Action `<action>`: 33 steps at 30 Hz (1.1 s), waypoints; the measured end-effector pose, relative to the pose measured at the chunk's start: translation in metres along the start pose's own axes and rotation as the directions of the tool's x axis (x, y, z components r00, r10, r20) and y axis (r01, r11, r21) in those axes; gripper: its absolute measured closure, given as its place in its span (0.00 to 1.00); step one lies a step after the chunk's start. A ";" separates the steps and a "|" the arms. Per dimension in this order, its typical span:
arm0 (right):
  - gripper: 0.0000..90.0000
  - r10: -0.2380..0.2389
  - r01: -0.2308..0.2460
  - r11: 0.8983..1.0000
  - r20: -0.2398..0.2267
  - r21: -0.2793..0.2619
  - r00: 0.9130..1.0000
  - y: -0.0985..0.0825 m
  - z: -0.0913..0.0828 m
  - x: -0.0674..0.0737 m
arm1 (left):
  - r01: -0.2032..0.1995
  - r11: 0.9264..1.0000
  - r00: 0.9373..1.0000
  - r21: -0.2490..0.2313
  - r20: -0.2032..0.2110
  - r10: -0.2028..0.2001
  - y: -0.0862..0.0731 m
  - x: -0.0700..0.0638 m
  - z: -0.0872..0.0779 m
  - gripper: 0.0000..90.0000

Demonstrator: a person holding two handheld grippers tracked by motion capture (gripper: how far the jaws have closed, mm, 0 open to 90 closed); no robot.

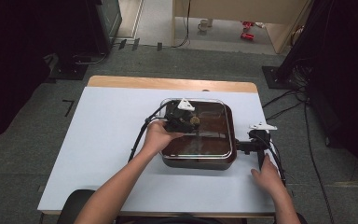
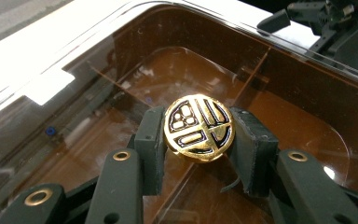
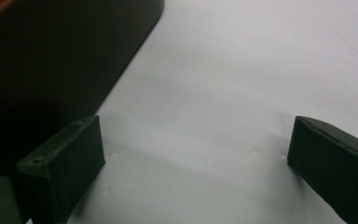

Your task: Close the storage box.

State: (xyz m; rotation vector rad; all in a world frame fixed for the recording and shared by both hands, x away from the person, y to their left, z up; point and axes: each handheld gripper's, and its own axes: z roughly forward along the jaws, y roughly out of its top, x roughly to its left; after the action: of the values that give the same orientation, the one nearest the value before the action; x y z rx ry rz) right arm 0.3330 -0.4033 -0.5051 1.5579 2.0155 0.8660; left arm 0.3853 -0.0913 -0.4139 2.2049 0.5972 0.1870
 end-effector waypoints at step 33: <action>0.03 -0.003 0.003 1.000 0.000 -0.001 1.000 0.000 0.000 0.000 | -0.010 1.000 0.999 0.009 0.033 0.009 0.000 -0.012 0.017 0.46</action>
State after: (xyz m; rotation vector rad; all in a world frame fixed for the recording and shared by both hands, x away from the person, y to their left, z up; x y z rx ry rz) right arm 0.3333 -0.4036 -0.5052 1.5535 2.0171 0.8661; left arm 0.3803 -0.1090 -0.4239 2.2160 0.5703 0.1526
